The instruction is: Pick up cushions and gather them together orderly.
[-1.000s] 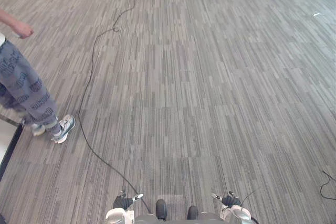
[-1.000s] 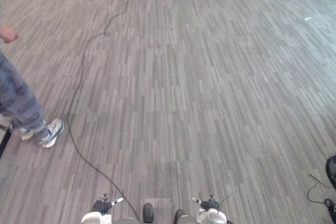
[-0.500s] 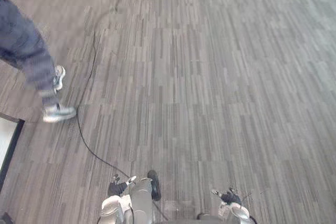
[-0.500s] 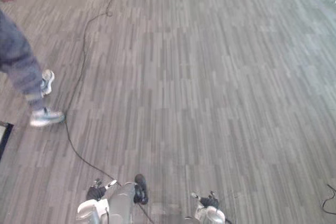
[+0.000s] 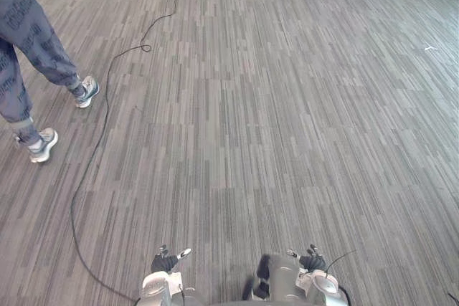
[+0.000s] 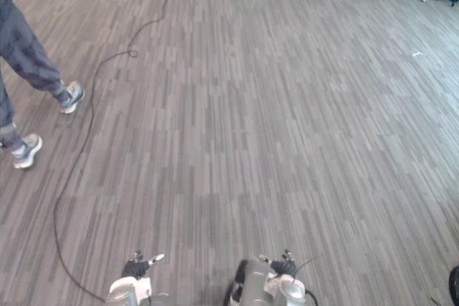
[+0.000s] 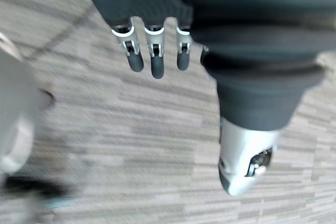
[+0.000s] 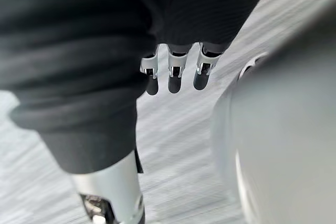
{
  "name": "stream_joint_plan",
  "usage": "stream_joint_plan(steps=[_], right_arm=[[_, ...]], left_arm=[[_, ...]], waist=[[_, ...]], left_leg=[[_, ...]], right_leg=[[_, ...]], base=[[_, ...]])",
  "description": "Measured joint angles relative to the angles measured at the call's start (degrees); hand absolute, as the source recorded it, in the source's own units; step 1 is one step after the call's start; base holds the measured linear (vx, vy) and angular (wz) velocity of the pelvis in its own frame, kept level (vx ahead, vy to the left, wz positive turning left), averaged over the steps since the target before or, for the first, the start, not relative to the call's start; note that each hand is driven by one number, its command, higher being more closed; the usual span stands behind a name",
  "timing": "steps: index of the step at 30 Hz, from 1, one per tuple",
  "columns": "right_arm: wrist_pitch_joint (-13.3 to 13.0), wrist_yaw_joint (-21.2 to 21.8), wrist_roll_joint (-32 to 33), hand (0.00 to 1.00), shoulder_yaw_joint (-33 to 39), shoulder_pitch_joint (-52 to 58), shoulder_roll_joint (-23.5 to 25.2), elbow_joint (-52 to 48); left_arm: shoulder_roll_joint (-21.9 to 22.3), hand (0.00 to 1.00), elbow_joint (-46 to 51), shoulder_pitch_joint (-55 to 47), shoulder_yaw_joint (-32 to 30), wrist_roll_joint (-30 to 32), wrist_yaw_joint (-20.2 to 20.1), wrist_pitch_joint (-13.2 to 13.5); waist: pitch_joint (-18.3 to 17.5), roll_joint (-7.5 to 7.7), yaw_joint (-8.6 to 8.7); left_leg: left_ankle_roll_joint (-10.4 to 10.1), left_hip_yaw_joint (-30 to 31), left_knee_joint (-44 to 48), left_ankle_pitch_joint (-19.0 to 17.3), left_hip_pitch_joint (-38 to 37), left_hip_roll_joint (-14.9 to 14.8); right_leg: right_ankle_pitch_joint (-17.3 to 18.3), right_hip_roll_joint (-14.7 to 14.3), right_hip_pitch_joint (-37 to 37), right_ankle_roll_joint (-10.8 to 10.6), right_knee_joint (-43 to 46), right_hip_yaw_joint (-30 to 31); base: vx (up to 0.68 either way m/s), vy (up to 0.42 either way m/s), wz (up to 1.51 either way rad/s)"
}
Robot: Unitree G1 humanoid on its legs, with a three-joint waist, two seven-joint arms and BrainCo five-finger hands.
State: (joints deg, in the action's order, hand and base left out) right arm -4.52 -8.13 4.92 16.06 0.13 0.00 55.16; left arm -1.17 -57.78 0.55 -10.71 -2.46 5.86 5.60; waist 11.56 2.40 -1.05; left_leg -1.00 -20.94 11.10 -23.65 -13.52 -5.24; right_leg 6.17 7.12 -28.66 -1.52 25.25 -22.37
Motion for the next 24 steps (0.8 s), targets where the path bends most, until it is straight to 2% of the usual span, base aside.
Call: stream_joint_plan(steps=[1,2,3,4,5,6,7,8,9,10,11,13,14,15,16,17,18,19,20,21,22,23,24], right_arm=[[0.0,0.0,-0.3,0.00,1.2,-0.1,-0.2,0.5],[0.1,0.2,-0.6,0.00,2.0,-1.1,-1.3,0.5],[0.1,0.3,-1.0,0.00,2.4,-1.8,-1.5,0.7],[0.0,0.5,-1.1,0.00,3.9,-2.0,-1.5,0.7],[0.1,0.5,-1.3,0.00,4.9,-1.9,-1.4,0.5],[0.4,0.5,-1.5,0.00,4.0,-1.2,-1.0,0.3],[0.6,0.5,-1.7,0.00,3.7,-1.2,-1.1,0.1],[0.9,0.4,-1.7,0.00,3.2,-1.4,-0.6,0.0],[1.0,0.3,-1.6,0.00,3.1,-1.3,0.0,0.0],[1.0,0.3,-1.5,0.00,2.9,-1.2,0.3,0.0],[1.2,0.3,-1.5,0.00,2.5,-1.0,1.0,-0.1],[1.2,0.2,-0.7,0.00,0.9,-0.3,1.7,-0.1],[1.2,0.2,-0.3,0.00,0.7,-0.4,1.8,-0.1],[1.2,0.0,-0.3,0.00,0.7,-0.5,2.2,0.0],[1.2,-0.3,-0.3,0.00,0.7,-0.6,2.4,0.0],[1.0,-0.7,-0.3,0.00,0.5,-0.5,2.5,0.4],[1.0,-0.9,-0.3,0.00,-0.2,-0.4,2.1,0.8],[1.1,-0.8,-0.3,0.00,-1.3,0.0,3.3,2.2],[1.2,-0.6,-0.4,0.00,-2.3,-0.1,3.6,2.2],[1.2,-0.5,-0.4,0.00,-2.4,0.0,3.6,2.1],[1.1,-0.6,-0.4,0.00,-2.2,0.1,3.6,2.0],[0.9,-0.5,-0.5,0.00,-2.2,0.1,3.7,1.8],[0.5,-0.3,-0.5,0.00,-2.9,0.0,3.7,1.8]], left_arm=[[-0.2,0.00,-0.8,-0.3,0.5,0.1,-0.1,0.1],[1.0,0.00,-2.0,-0.2,-0.3,0.4,-0.3,0.0],[1.6,0.00,-2.1,0.3,-1.3,1.0,-0.6,0.0],[2.1,0.00,-2.0,0.3,-1.4,1.3,-0.6,0.0],[2.9,0.00,-1.9,-0.1,-1.9,1.4,-0.6,0.1],[3.2,0.00,-1.4,-0.4,-2.3,1.4,-0.7,0.0],[3.4,0.00,-0.9,-0.5,-2.7,1.4,-0.9,0.1],[3.8,0.00,1.2,-0.7,-4.3,1.3,-1.1,0.1],[3.6,0.00,2.0,-0.8,-4.7,1.3,-1.1,0.2],[3.5,0.00,2.5,-0.8,-4.8,1.3,-1.1,0.2],[3.0,0.00,3.4,-0.8,-4.8,1.2,-1.1,0.2],[2.5,0.00,5.5,-0.9,-4.8,1.1,-1.1,0.4],[2.4,0.00,5.6,-0.9,-4.8,1.1,-1.1,0.4],[2.2,0.00,6.1,-1.1,-5.3,1.0,-1.1,0.6],[2.2,0.00,6.3,-1.3,-5.6,0.8,-1.1,0.9],[2.3,0.00,6.5,-1.9,-5.7,0.5,-0.9,1.4],[2.2,0.00,6.3,-2.2,-5.6,0.3,-0.9,1.4],[1.0,0.00,5.8,-2.7,-5.7,-0.6,-0.8,1.4],[0.7,0.00,5.7,-2.5,-5.6,-0.5,-0.8,1.4],[0.3,0.00,5.7,-2.5,-5.7,-0.7,-0.8,1.4],[0.0,0.00,5.5,-2.5,-5.6,-0.8,-0.8,1.4],[-0.7,0.00,5.0,-2.5,-5.2,-1.1,-0.8,1.2],[-1.3,0.00,3.9,-2.5,-4.0,-1.1,-0.8,1.0]], waist=[[0.3,-0.06,1.00],[0.5,-2.91,0.67],[1.1,-3.75,0.41],[1.2,-4.10,0.56],[1.2,-4.80,0.80],[1.3,-5.45,1.30],[1.3,-5.70,1.12],[1.7,-6.37,0.16],[1.8,-6.04,-0.36],[1.9,-5.72,-0.56],[2.0,-4.65,-0.92],[2.1,-3.35,-2.17],[2.0,-3.28,-2.37],[2.0,-3.15,-2.67],[2.0,-2.72,-2.80],[1.7,-2.47,-3.45],[1.3,-2.26,-4.06],[-0.1,-0.44,-4.29],[-0.6,0.45,-4.16],[-1.0,1.21,-4.99],[-1.3,1.85,-4.99],[-1.4,2.67,-5.04],[-1.1,2.64,-4.99]], left_leg=[[-0.1,3.3,-1.2,0.0,-3.1,0.5],[-2.4,5.6,-0.2,1.4,-4.7,-1.9],[-5.1,7.2,1.5,4.0,-4.3,-2.4],[-5.5,8.6,2.7,6.5,-4.7,-2.2],[-4.5,10.7,8.2,12.5,-4.0,-2.7],[-4.5,12.6,21.6,19.8,1.1,-4.7],[-5.4,13.0,27.0,22.8,3.3,-5.6],[-5.4,10.9,47.2,17.6,13.1,-11.2],[-4.7,9.8,50.2,15.0,15.9,-12.2],[-4.6,9.2,51.0,13.7,17.4,-12.5],[-3.6,7.6,50.8,11.2,20.7,-12.5],[-1.6,3.7,43.3,6.8,29.0,-12.8],[-1.3,3.5,40.4,6.6,30.7,-12.6],[-1.2,4.4,31.0,6.9,33.8,-10.3],[-1.9,5.0,24.4,8.1,35.3,-8.8],[-4.3,7.8,14.9,14.6,36.4,-6.6],[-5.1,8.6,13.9,18.3,36.3,-5.8],[-2.8,7.5,15.2,17.3,35.5,-3.8],[-1.9,6.6,17.5,14.2,35.5,-3.9],[-0.3,5.3,19.3,12.7,34.4,-4.1],[0.3,4.3,20.2,11.5,33.5,-4.0],[1.0,2.3,20.7,9.0,30.2,-3.9],[1.4,0.0,19.6,7.0,25.2,-3.8]], right_leg=[[-9.3,-2.5,0.5,3.9,-7.5,3.4],[-9.7,-4.0,1.3,7.3,-4.3,3.9],[-6.8,-3.5,1.0,7.1,-0.8,3.9],[-5.2,-3.0,1.0,7.0,2.0,3.6],[-1.9,-2.6,3.1,6.6,4.8,2.5],[1.9,-3.0,8.1,6.4,3.1,1.7],[2.9,-3.5,9.6,6.2,2.0,1.7],[4.9,-6.6,16.1,6.9,-1.7,2.5],[5.3,-7.2,18.6,6.8,-3.2,2.8],[5.7,-7.3,20.4,6.6,-4.2,3.0],[7.0,-7.4,24.0,6.1,-6.9,4.1],[8.2,-6.9,31.1,4.6,-12.8,6.4],[8.5,-6.7,32.2,4.2,-13.7,7.0],[9.4,-4.9,34.8,2.8,-14.7,8.1],[10.8,-3.5,35.9,1.4,-14.7,9.3],[12.8,-1.7,37.3,-1.0,-14.8,11.4],[13.4,-1.2,38.0,-1.5,-14.9,13.1],[13.0,1.1,38.9,-0.3,-15.3,17.0],[10.0,1.3,37.5,0.3,-12.9,19.4],[8.7,2.1,36.3,-0.9,-9.3,20.8],[8.1,2.7,35.8,-1.8,-7.0,21.4],[5.9,4.0,33.3,-4.8,2.1,23.2],[1.6,4.6,27.6,-9.5,17.4,24.6]], base=[[0.71,-0.137,0.42],[0.71,-0.134,0.39],[0.70,-0.142,0.11],[0.69,-0.183,0.20],[0.82,-0.229,0.32],[0.69,-0.172,0.30],[0.79,-0.094,0.02],[0.64,-0.021,-0.24],[0.61,0.001,-0.27],[0.35,0.011,-0.10],[0.45,0.014,-0.13],[0.66,0.093,-0.35],[0.69,0.219,-0.47],[0.50,0.212,-0.43],[0.61,0.319,-0.72],[0.45,0.278,-0.79],[0.73,0.429,-0.87],[0.74,0.410,-0.63],[0.76,0.409,-0.60],[0.48,0.264,-0.43],[0.48,0.251,-0.55],[0.58,0.262,-0.75],[0.56,0.219,-0.82]])
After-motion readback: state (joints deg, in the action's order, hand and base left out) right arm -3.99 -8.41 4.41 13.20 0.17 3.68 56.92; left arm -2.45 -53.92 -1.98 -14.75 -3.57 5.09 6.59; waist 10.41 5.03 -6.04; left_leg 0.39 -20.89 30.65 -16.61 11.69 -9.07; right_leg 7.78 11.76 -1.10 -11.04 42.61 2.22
